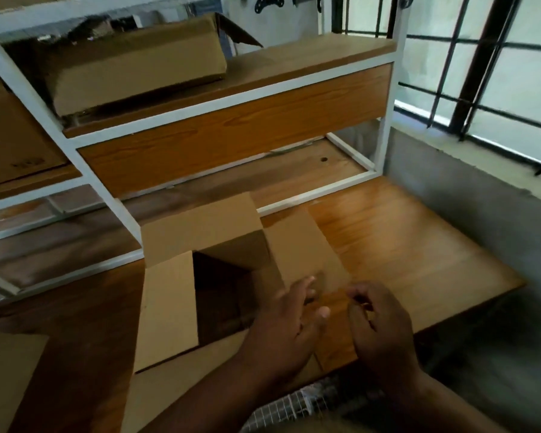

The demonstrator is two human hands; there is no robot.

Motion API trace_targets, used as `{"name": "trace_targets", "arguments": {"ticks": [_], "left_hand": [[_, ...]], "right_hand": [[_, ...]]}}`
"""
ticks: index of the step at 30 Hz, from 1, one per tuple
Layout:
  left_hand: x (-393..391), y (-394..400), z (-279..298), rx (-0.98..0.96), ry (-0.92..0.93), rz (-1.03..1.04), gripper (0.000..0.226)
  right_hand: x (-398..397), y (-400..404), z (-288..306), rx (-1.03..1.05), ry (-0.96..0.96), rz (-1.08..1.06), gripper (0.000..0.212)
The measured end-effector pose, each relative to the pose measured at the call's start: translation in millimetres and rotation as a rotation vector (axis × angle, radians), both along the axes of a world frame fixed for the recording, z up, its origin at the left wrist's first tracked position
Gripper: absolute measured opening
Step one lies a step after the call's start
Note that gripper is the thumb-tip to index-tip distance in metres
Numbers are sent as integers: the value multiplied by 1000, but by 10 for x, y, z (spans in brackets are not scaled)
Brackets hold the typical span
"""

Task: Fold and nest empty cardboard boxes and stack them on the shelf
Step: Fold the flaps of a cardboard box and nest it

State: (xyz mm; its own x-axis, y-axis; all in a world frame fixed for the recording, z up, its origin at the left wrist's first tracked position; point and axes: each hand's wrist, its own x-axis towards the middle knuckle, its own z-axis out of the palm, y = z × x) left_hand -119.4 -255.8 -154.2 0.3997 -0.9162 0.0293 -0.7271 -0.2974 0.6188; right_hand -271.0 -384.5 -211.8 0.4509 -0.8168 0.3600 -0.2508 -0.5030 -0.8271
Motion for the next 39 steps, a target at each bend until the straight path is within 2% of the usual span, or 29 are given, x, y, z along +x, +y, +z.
{"name": "trace_targets", "arguments": {"ticks": [5, 9, 11, 13, 15, 17, 20, 22, 25, 28, 34, 39], "left_hand": [[-44, -70, -124, 98, -85, -15, 50], [-11, 66, 77, 24, -148, -3, 41], [78, 225, 152, -17, -251, 22, 34], [208, 469, 171, -74, -336, 93, 28], [369, 784, 185, -128, -356, 219, 27], [528, 1139, 178, -143, -362, 337, 28], [714, 1655, 91, -71, -355, 461, 24], [771, 1925, 22, -29, -359, 532, 20], [811, 2204, -35, -43, -350, 603, 22], [826, 2359, -89, -43, -331, 641, 24], [818, 2668, -131, -110, -227, 721, 37], [885, 2876, -238, -93, -205, 703, 29]], "right_hand": [[-49, 1, 15, -41, -10, 68, 17], [-4, 78, 186, -73, 8, 120, 18], [62, 127, 352, -81, 58, 187, 15], [177, 202, 553, -157, 249, 271, 23], [359, 355, 773, -355, 489, 340, 32], [590, 569, 929, -477, 623, 429, 32], [976, 830, 929, -381, 883, 658, 38], [1211, 930, 876, -274, 964, 750, 38], [1462, 1107, 827, -127, 904, 823, 31], [1581, 1279, 777, -89, 782, 825, 33], [1770, 1758, 826, -307, 613, 806, 68], [2010, 2239, 789, -485, 563, 884, 76]]}}
